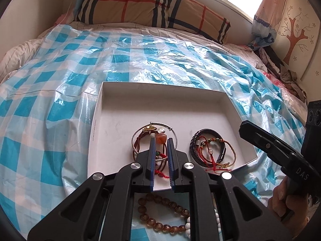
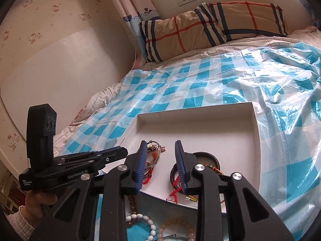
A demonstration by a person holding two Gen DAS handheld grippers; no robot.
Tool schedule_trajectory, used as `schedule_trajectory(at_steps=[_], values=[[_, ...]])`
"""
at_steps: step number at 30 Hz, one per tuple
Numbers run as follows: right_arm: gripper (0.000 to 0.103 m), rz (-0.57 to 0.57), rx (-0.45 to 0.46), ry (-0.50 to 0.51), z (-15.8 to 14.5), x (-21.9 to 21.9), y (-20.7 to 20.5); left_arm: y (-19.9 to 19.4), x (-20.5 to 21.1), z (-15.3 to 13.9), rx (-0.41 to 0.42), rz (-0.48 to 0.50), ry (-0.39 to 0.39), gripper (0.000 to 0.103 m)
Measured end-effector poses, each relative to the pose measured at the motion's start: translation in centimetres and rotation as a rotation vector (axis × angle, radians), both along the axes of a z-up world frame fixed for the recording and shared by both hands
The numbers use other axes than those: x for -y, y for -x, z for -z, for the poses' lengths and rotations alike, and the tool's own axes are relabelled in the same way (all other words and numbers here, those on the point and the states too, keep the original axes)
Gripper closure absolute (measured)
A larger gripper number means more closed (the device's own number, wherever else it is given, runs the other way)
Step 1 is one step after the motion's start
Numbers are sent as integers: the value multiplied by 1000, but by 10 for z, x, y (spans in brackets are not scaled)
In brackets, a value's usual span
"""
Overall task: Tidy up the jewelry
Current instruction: 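Lower both held bracelets into the white box and open both tools, then grasp the white bead bracelet with the left tool while the right grasps the peach bead bracelet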
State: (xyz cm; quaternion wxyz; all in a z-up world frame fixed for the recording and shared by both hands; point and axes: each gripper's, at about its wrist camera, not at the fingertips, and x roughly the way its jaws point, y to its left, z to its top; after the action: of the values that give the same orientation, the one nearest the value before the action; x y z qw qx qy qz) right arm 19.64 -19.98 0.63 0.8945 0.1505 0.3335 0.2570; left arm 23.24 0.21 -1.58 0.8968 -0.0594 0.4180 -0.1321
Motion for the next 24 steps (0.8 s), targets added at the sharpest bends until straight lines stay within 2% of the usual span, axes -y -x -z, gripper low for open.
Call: schedule_trajectory(at_steps=[5,9,16,24], values=[[72,20,-45,-31,2,14,22,21,-9,0,-20,-13,3,90],[70,24,-71,-23,2,19,47,47,-12,0,-33,-3,7,83],[70,8,-132,11,14,18,87,76,-5,10,-82,73,-30,83],[70,16,-170,94,26,13,92,84,17,20,-110,158,-80,82]])
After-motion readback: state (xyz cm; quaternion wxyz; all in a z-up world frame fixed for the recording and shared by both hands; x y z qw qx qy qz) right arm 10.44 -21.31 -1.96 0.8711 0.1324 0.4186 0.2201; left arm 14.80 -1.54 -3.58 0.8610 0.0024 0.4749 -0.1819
